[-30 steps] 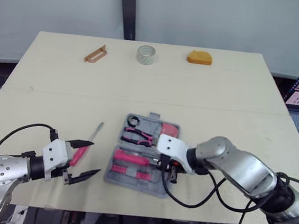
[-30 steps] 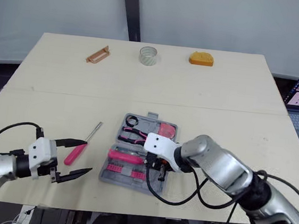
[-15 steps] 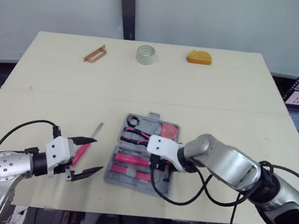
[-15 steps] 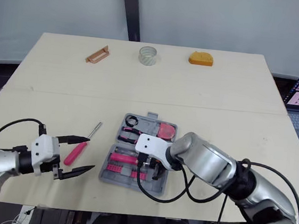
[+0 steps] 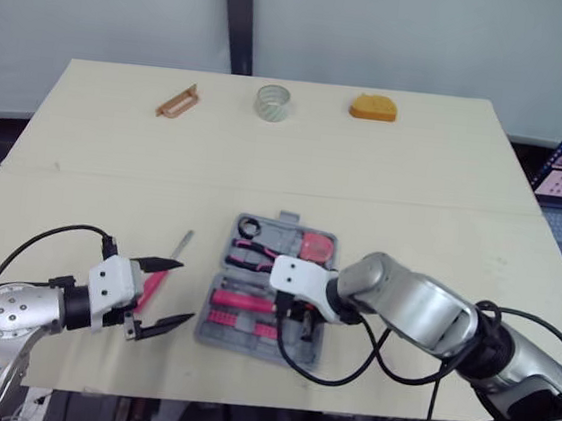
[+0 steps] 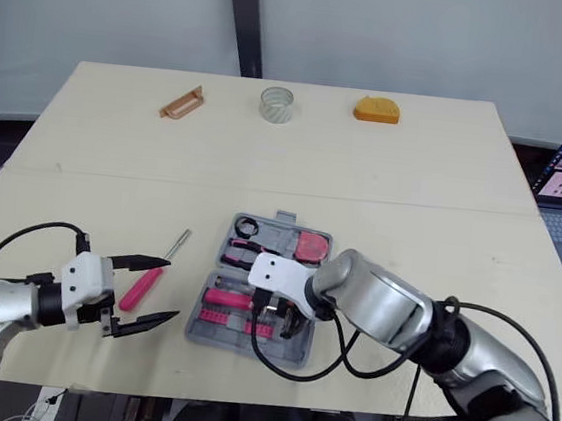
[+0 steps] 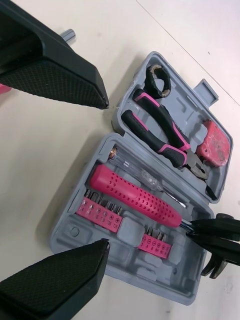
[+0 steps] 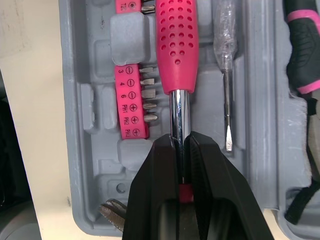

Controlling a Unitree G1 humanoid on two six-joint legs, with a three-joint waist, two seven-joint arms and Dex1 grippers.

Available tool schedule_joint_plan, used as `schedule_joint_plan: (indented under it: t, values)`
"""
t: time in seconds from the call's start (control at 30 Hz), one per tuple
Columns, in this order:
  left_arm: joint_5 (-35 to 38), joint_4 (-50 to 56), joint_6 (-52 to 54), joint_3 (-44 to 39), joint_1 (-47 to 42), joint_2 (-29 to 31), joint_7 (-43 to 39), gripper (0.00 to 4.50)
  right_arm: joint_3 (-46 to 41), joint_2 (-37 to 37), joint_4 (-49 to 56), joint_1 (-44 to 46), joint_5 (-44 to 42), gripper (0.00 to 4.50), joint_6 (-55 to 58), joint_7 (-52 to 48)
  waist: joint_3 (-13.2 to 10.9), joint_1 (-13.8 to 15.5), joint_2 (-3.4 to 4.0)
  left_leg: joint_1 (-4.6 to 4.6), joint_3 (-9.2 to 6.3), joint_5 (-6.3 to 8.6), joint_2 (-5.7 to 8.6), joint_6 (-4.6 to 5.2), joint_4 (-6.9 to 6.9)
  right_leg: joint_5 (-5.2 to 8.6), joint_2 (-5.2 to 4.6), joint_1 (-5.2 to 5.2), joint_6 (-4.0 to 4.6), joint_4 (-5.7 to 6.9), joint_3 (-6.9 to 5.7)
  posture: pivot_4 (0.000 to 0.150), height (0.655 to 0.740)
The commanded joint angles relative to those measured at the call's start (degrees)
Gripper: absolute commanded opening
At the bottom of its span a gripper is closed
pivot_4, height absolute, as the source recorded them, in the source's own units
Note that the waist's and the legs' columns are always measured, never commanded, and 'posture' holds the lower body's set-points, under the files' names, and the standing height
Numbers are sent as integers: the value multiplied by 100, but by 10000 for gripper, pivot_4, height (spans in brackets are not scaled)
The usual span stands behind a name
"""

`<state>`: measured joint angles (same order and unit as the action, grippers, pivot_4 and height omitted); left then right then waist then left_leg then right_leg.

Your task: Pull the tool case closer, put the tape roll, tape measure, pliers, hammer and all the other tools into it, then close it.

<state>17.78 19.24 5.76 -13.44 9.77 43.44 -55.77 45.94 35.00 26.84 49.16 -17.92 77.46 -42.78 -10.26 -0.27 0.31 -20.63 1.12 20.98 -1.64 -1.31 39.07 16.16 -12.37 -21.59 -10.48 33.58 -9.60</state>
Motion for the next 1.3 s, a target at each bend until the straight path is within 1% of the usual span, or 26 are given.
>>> schedule_joint_plan:
  t: [0.03, 0.4, 0.8, 0.87, 0.9, 0.97, 1.07, 1.1, 1.3]
  values:
    - [40, 81, -13, -94, 62, 76, 12, 45000, 14, -53, 100, 113, 50, 263, -118, 54, 0, 0, 0, 0, 0, 0, 0, 0, 0, 0, 0, 0, 0, 0, 0, 1500, 7400]
    - [58, 88, 1, -74, 37, 98, 0, 45000, 68, -193, -83, 69, 161, 263, -230, 92, 0, -2, 0, 0, 0, 0, 0, 0, 0, 0, 1, -1, 0, 1, 0, 1500, 7400]
    - [29, 72, 24, 3, -43, 73, 15, 45000, 44, -184, -38, 7, 146, 263, -262, 48, 0, -2, 0, 0, 0, 0, -1, 0, 0, 0, 2, -1, 0, 1, 0, 1500, 7400]
    - [33, 76, 32, 23, -60, 68, 19, 45000, 5, -167, -18, 16, 131, 9579, -268, 30, 0, -2, 0, 0, 0, 0, -1, 0, -1, 0, 2, -1, 0, 1, 1, 1500, 7400]
    - [40, 87, 43, 36, -71, 63, 26, 45000, -23, -154, 1, 20, 116, 12745, -273, 14, 0, -1, 0, 0, 0, 0, -1, 0, -1, 0, 2, -1, 0, 1, 1, 1500, 7400]
    - [85, 130, 91, 51, -102, 43, 49, 45000, -94, -124, 58, 16, 71, 23817, -284, -22, 0, -1, 0, 0, 0, 0, -1, -1, 0, 0, 2, -1, 0, 1, 1, 1500, 7400]
    - [118, 151, 131, 66, -140, 29, 71, 45000, -155, -110, 40, 11, 65, 38503, -323, -19, 0, -1, 0, 0, 0, 0, -1, 0, 0, 0, 2, -1, 0, 1, 1, 1500, 7400]
    - [122, 153, 138, 72, -149, 27, 74, 45000, -175, -102, 43, 14, 46, 44242, -333, -37, 0, -1, 0, 0, 1, 0, -1, -1, 0, 0, 2, -1, 0, 1, 1, 1500, 7400]
    - [164, 164, 179, 74, -194, 9, 81, 45000, -545, -189, 119, -66, -189, 44738, -343, -76, 0, 1, 0, 1, 1, 0, -1, -1, 0, 0, 2, -1, 0, 2, 2, 1500, 7400]
